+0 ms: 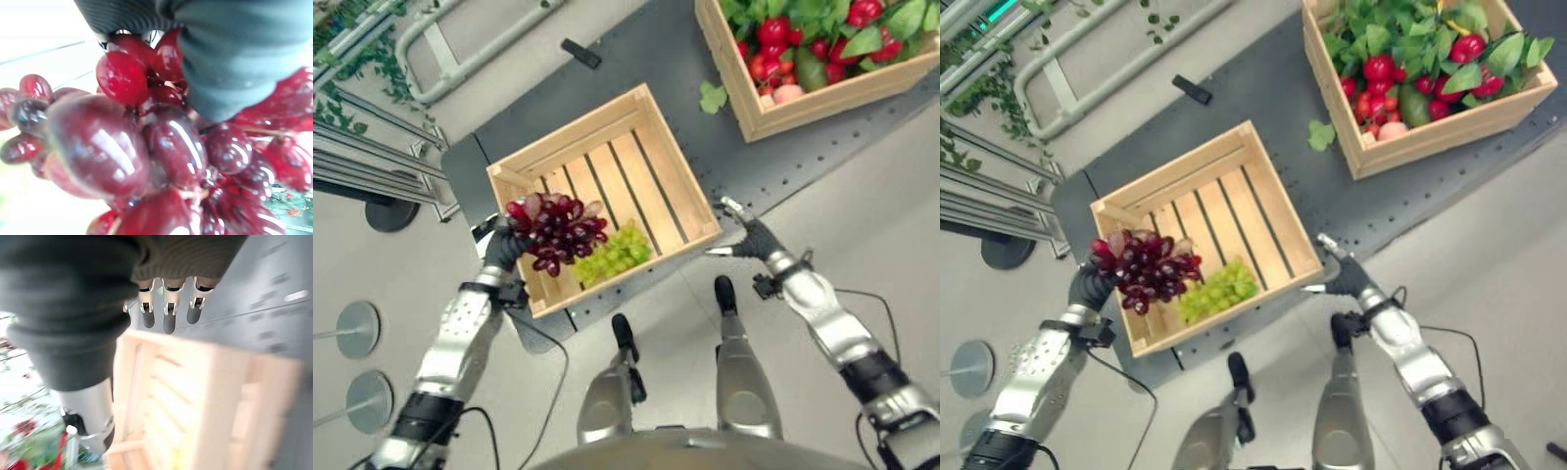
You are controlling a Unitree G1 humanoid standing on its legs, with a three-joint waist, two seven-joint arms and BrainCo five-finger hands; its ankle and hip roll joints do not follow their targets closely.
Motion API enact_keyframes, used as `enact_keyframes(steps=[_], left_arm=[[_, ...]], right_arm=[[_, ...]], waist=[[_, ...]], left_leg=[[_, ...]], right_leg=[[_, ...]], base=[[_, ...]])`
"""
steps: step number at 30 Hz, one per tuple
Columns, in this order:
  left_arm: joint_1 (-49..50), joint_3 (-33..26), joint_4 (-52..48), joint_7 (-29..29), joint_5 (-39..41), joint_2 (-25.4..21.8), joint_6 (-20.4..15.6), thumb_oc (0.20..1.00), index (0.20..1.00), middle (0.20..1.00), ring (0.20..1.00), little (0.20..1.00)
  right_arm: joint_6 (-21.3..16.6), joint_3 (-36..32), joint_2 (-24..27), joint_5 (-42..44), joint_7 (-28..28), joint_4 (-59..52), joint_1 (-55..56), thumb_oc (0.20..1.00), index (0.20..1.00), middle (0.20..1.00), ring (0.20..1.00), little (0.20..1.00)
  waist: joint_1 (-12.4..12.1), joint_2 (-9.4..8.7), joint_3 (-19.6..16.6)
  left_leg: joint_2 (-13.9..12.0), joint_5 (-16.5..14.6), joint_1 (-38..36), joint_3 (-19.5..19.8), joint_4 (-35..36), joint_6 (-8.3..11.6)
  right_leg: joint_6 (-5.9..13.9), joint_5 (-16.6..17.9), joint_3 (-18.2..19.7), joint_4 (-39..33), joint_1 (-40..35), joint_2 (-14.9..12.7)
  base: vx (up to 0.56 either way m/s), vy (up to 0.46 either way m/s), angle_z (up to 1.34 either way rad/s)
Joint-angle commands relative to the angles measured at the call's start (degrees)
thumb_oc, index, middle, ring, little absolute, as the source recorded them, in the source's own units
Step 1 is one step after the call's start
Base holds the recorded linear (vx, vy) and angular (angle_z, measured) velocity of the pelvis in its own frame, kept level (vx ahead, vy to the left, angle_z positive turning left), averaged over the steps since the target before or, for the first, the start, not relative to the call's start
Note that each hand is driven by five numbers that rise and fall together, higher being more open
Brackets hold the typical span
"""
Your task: Pick up the fruits from the basket on one side to the basket on the other side
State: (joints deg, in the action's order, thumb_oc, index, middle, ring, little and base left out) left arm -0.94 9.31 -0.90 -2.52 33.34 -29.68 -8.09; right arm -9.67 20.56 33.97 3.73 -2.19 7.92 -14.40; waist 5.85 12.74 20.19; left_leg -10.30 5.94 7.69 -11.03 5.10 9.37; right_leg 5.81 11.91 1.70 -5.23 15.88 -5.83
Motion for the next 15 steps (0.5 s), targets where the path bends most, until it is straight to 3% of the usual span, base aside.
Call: enact_keyframes(steps=[1,9,15], left_arm=[[-5.5,1.4,0.1,0.8,1.6,0.7,-3.7,0.2,0.2,0.2,0.2,0.2],[-12.2,7.1,3.9,3.7,-0.7,5.8,-3.8,0.2,0.2,0.2,0.2,0.2],[-13.9,6.3,6.7,6.4,-4.9,6.2,-4.0,0.2,0.2,0.2,0.2,0.2]], right_arm=[[-1.9,3.3,-2.6,2.5,-1.0,-0.4,-4.3,1.0,1.0,1.0,1.0,1.0],[-0.3,11.1,-9.5,3.3,-0.4,6.4,-13.8,1.0,1.0,1.0,1.0,1.0],[0.1,11.1,-10.2,4.7,-0.3,5.2,-13.8,1.0,1.0,1.0,1.0,1.0]], waist=[[-0.3,-0.54,-2.8],[-1.4,-1.21,-5.0],[-1.7,-1.73,-6.2]], left_leg=[[-0.8,1.6,5.0,2.5,-1.6,-0.33],[-1.1,1.1,4.7,3.4,-1.9,-0.39],[-1.4,1.0,4.8,3.8,-2.0,-0.23]], right_leg=[[1.26,-11.7,-1.0,1.8,-3.6,2.0],[0.89,-12.2,-1.9,2.0,-4.6,2.1],[0.76,-12.6,-2.4,2.0,-4.9,2.4]], base=[[0.02,-0.02,0.05],[0.02,-0.027,0.06],[0.02,-0.026,0.05]])
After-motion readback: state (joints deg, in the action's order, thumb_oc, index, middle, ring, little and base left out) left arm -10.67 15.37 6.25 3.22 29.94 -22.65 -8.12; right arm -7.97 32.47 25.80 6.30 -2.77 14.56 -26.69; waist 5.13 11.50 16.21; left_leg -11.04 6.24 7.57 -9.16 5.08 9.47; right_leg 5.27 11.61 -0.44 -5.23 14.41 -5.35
